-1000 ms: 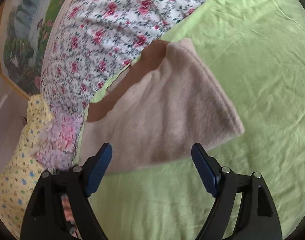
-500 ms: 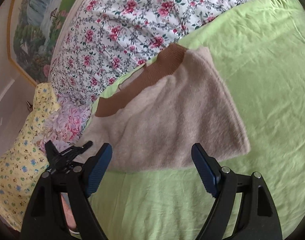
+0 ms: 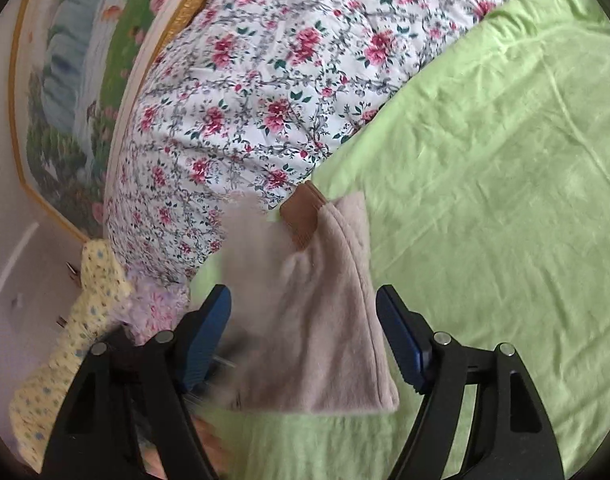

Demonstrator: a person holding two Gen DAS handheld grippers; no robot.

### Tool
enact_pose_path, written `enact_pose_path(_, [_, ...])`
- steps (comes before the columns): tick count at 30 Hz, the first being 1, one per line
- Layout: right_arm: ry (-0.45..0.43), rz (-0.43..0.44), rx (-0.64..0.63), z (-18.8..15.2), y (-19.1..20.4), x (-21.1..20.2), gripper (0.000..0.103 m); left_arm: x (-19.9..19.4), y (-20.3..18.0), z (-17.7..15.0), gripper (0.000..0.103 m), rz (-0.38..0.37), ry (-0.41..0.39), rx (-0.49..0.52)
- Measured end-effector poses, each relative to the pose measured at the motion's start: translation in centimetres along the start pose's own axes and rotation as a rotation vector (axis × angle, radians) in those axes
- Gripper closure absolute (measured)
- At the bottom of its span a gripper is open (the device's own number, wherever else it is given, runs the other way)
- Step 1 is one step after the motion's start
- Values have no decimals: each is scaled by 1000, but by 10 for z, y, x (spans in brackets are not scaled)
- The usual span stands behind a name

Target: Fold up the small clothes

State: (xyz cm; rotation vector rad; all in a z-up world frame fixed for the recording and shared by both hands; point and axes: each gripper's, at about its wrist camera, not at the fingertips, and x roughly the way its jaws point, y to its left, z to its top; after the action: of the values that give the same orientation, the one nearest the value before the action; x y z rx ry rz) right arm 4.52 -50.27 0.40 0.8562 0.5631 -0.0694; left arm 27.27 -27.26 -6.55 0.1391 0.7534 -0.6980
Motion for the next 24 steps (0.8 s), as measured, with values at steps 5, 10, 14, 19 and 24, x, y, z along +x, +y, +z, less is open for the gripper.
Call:
enact_pose_path(5, [81,10,-31,8,10,45,28,0,-14,-18,61,-1,16,47])
enact_pose_path(10, [148,26,-80,12,22,82,28,-49,-9,-22,52,-85,-18,21])
enact_pose_path(14, [222,23,-95,12,19,109,28,-86,27,-21,46,-107,-71,-96])
enact_pose_path(19, [297,-29,-102,14,5,141,30,-75,104,-10,40,-33,-43,-341])
enact_pose_path(24, [367,7,-130,6,10,167,46,-34,162,-19,38,-125,60,-589])
